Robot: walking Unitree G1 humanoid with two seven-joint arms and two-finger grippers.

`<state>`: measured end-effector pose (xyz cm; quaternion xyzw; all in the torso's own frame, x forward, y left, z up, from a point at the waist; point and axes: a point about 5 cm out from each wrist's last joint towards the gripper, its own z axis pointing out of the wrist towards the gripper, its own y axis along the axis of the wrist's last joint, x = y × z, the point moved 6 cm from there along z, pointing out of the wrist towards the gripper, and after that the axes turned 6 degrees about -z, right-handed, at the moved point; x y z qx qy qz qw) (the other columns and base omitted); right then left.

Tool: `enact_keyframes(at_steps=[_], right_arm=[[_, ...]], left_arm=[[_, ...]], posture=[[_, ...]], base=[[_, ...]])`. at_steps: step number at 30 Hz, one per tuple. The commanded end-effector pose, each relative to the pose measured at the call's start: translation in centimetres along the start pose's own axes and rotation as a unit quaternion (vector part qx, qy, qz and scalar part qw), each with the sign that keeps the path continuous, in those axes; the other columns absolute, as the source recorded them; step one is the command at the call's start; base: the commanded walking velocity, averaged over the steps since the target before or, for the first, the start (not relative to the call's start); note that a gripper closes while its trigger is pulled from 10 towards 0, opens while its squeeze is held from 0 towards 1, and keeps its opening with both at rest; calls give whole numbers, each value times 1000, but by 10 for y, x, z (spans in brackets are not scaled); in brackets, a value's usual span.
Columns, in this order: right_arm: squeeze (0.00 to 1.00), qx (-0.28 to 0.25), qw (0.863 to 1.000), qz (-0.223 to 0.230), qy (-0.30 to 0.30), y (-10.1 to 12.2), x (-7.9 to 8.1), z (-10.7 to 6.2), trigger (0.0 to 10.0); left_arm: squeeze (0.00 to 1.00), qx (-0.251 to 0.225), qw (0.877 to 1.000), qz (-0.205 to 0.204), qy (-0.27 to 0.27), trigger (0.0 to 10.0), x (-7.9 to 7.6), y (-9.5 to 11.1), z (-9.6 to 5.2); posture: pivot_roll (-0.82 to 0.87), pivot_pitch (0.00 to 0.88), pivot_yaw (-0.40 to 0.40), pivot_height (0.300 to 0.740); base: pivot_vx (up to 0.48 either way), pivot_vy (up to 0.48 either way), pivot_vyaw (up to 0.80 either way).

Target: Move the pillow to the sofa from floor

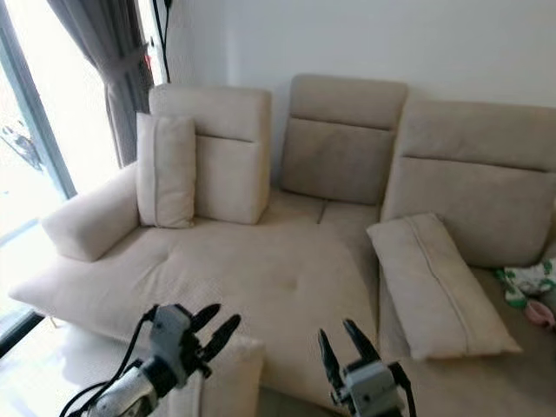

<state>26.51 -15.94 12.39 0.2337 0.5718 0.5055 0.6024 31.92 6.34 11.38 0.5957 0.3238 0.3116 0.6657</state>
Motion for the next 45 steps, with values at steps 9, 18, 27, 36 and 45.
enact_keyframes(at_steps=[9, 18, 27, 36, 45], right_arm=[[0, 10, 1000, -1, 2, -4, 0, -3, 10000], [0, 10, 1000, -4, 2, -5, -2, -3, 10000], [0, 11, 1000, -4, 1, -6, -1, -3, 10000], [0, 10, 1000, -3, 2, -6, 0, -3, 10000], [0, 9, 1000, -2, 1, -5, 0, -2, 10000]], left_arm=[[0, 2, 1000, -1, -8, 10000, -6, -1, 2], [0, 1, 1000, -3, -8, 10000, -7, -1, 3], [0, 1, 1000, -2, -9, 10000, -8, -2, 4], [0, 1, 1000, -3, -10, 10000, -8, -2, 4], [0, 1, 1000, -3, -11, 10000, -8, -2, 4]], posture=[[95, 0, 25, 740], [89, 0, 23, 740], [87, 0, 23, 740], [90, 0, 24, 740], [91, 0, 24, 740]], base=[[0, 275, 0], [0, 30, 0], [0, 259, 0], [0, 115, 0], [0, 0, 0]])
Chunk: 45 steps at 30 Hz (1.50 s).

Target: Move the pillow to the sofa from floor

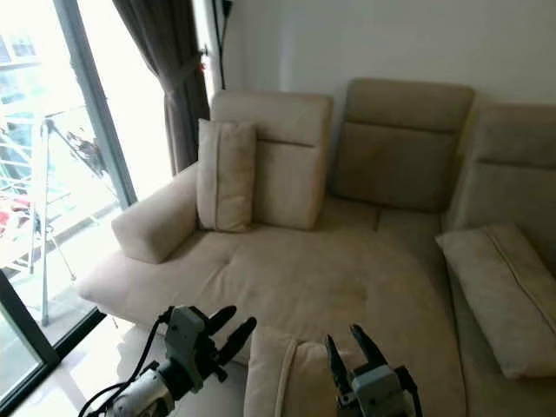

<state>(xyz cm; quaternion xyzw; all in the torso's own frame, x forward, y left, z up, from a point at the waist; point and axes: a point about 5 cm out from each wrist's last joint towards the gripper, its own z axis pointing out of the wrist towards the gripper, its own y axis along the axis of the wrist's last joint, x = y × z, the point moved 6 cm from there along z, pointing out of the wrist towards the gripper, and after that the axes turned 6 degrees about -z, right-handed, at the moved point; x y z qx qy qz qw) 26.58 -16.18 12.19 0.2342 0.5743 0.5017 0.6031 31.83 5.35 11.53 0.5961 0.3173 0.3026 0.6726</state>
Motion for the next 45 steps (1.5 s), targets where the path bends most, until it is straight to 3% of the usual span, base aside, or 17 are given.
enact_keyframes(at_steps=[1, 12, 18, 45], right_arm=[[0, 5, 1000, 1, 1, -2, 1, -2, 10000], [0, 13, 1000, 6, -2, -6, 0, -2, 10000], [0, 46, 999, 14, 12, -21, 5, -8, 10000], [0, 40, 999, 10, 14, -19, 6, -5, 10000]], left_arm=[[0, 4, 1000, 1, 1, 10000, 1, -2, -2], [0, 3, 1000, 0, -2, 10000, 0, -3, -2], [0, 23, 999, 28, -14, 10000, -2, -18, -11], [0, 13, 1000, 20, 3, 10000, 2, -17, -11]], posture=[[91, 0, 24, 740], [90, 0, 25, 740], [88, 0, 22, 740], [92, 0, 15, 740]], base=[[0, 0, 0], [0, 0, 0], [0, 0, 0], [0, 0, 0]])
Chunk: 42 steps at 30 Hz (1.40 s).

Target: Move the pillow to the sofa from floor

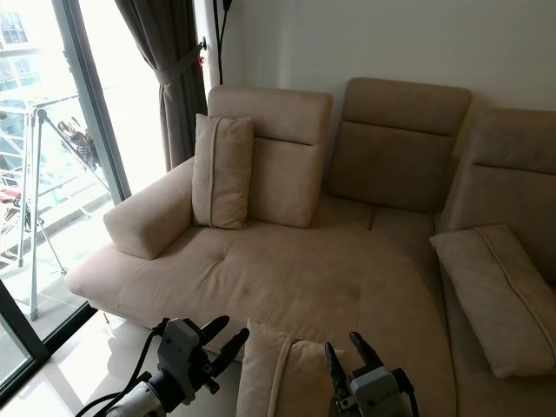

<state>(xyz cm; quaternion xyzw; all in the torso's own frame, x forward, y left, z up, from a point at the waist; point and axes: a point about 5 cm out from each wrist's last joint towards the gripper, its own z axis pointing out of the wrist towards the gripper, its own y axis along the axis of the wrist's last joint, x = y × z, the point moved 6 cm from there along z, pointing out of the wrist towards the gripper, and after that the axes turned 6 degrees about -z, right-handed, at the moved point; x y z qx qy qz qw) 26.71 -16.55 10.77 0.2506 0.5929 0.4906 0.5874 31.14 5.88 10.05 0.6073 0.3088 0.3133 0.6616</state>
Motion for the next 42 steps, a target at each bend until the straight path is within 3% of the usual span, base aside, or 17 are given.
enact_keyframes(at_steps=[1, 42], right_arm=[[0, 10, 1000, 3, 4, -5, 2, -1, 10000], [0, 10, 1000, 7, 0, -8, 5, -3, 10000]], left_arm=[[0, 4, 1000, 1, 2, 10000, 1, -3, 0], [0, 4, 1000, 8, -6, 10000, 0, -2, -1]], posture=[[91, 0, 16, 740], [90, 0, 26, 740]], base=[[0, 0, 0], [12, 0, 0]])
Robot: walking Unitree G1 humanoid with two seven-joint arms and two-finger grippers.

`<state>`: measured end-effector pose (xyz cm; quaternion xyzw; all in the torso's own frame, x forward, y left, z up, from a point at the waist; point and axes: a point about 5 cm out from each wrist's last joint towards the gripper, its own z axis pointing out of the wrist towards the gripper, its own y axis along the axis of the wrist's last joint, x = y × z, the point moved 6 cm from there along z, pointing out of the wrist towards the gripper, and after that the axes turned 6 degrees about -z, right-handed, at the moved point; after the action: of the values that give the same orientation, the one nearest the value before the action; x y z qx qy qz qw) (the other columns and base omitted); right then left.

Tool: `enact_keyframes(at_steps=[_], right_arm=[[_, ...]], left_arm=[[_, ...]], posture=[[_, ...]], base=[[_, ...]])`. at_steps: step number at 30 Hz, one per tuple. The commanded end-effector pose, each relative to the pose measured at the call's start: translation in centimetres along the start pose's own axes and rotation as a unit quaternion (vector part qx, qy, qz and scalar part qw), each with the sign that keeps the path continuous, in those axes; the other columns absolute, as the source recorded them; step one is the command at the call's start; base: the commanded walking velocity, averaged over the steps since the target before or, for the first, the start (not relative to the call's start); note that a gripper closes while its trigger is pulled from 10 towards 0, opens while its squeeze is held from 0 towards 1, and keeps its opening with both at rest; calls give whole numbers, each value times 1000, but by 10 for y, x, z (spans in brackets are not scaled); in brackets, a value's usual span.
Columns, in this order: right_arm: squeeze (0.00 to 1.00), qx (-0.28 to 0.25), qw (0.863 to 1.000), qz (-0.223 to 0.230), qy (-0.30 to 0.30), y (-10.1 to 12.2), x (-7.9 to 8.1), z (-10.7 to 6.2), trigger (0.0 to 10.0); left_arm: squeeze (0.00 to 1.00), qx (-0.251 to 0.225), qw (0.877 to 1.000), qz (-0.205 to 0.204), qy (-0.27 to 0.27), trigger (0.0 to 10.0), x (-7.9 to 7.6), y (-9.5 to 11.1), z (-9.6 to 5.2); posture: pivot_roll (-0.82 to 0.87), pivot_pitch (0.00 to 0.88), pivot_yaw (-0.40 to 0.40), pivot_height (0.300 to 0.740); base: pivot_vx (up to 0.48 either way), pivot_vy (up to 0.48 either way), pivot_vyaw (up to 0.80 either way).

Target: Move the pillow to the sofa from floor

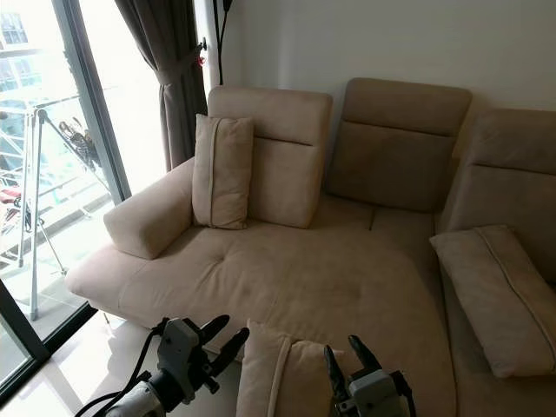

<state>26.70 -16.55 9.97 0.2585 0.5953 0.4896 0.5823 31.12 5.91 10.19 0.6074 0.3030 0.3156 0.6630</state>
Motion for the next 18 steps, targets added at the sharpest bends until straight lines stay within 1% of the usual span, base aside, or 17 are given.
enact_keyframes(at_steps=[1, 18], right_arm=[[0, 1, 1000, 1, 0, -1, 2, -1, 10000], [0, 0, 1000, 0, 2, -1, 1, 0, 10000]], left_arm=[[0, 7, 1000, 4, -3, 10000, 0, -4, 0], [0, 7, 1000, 4, -3, 10000, -1, -4, 0]], posture=[[90, 0, 26, 740], [91, 0, 24, 740]], base=[[240, 0, 0], [264, 0, 0]])
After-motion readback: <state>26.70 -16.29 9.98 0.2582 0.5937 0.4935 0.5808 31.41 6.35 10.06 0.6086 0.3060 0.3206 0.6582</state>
